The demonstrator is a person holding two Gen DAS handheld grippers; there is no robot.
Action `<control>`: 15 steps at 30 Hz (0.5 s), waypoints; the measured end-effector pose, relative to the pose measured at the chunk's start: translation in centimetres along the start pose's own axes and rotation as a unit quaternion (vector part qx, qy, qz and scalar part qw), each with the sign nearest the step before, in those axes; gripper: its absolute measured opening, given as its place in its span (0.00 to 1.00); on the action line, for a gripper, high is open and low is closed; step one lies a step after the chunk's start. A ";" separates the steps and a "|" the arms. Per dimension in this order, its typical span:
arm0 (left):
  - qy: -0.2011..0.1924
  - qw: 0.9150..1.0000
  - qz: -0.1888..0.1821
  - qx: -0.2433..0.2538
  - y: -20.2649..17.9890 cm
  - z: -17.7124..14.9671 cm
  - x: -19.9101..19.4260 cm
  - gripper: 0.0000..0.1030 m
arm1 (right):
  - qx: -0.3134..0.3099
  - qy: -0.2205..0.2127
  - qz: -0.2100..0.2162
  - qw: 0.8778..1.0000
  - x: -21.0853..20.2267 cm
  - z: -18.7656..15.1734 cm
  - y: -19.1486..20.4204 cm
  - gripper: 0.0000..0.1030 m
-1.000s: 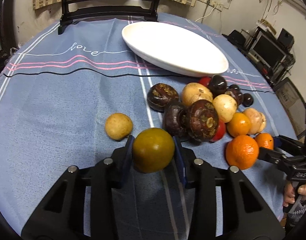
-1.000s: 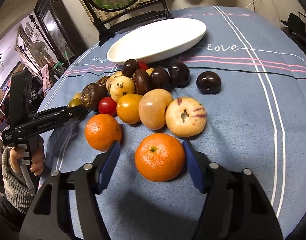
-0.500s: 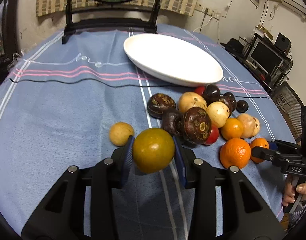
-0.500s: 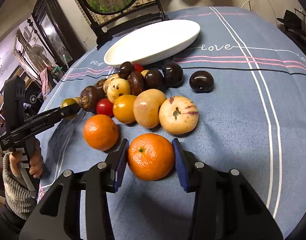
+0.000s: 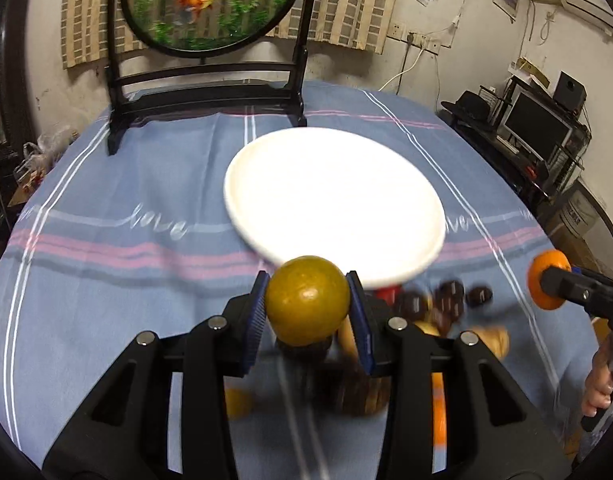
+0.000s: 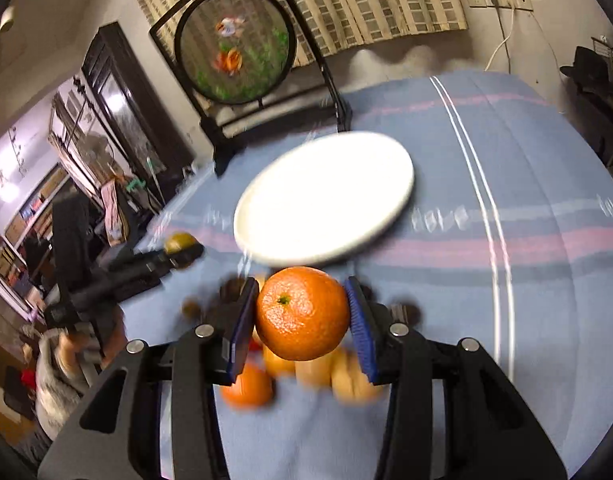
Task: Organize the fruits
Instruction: 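Carry both fruits onto the white plate and open both tools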
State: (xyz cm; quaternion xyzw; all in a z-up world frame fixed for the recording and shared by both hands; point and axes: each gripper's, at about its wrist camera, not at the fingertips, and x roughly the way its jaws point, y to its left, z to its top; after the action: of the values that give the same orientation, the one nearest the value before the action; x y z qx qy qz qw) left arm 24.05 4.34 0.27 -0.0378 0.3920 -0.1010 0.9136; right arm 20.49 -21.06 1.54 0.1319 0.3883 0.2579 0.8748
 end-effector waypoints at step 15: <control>0.051 0.999 0.012 -0.002 0.6 3.2 8.2 0.56 | -0.011 0.069 -0.053 0.996 13.1 6.5 -1.9 0.66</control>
State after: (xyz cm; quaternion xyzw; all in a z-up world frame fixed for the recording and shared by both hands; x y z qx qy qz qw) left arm 31.93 3.18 -3.42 -0.0296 0.4388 -0.0910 0.8935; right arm 33.41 -15.59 -2.91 0.0839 0.4511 0.2241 0.8598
